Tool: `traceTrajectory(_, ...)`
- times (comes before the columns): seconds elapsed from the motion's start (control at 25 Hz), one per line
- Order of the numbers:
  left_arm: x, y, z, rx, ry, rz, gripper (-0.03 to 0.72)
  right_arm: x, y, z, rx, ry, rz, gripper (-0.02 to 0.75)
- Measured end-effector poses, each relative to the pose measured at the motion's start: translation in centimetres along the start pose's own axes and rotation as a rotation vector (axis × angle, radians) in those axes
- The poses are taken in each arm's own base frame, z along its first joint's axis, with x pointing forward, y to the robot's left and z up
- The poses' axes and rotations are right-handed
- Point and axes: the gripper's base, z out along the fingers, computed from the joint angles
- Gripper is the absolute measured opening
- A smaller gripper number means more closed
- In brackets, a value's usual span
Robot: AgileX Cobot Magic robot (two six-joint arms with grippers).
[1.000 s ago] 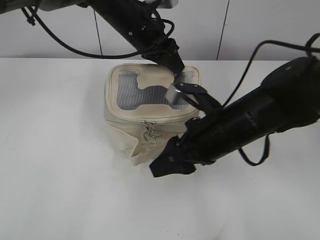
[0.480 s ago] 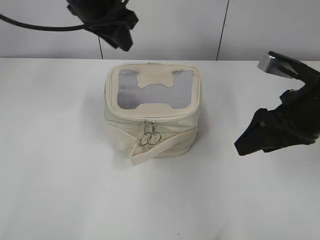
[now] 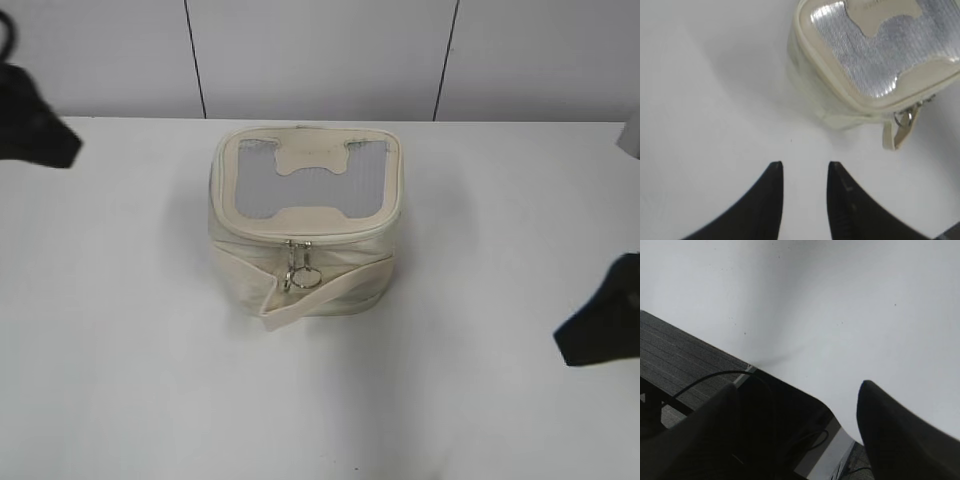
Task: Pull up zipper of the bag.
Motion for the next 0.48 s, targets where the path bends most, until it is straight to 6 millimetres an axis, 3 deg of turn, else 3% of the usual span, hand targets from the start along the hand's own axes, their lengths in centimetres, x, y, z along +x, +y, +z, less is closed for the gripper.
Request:
traceTrajectory(0.2,8.4,-1.4,-9.5,-0.055,-0.202,-0.043,0.247,4.6,1.0,-3.6,0.092,-0.072,-0.017,0.567)
traceTrajectory(0.28,11.7,-2.2,-12.2,-0.089,-0.259,-0.029,0.274,7.1,1.6,-5.6,0.135,-0.151,-0.037,0.567)
traceTrajectory(0.36,15.0,-3.0,-14.2,-0.121,-0.314,-0.012,0.337,9.1,2.1,-7.1,0.168,-0.232,-0.049,0.567)
traceTrajectory(0.48,19.0,-3.9,-15.3,-0.143,-0.402,-0.001,0.435,12.2,2.7,-9.0,0.215,-0.397,-0.081,0.569)
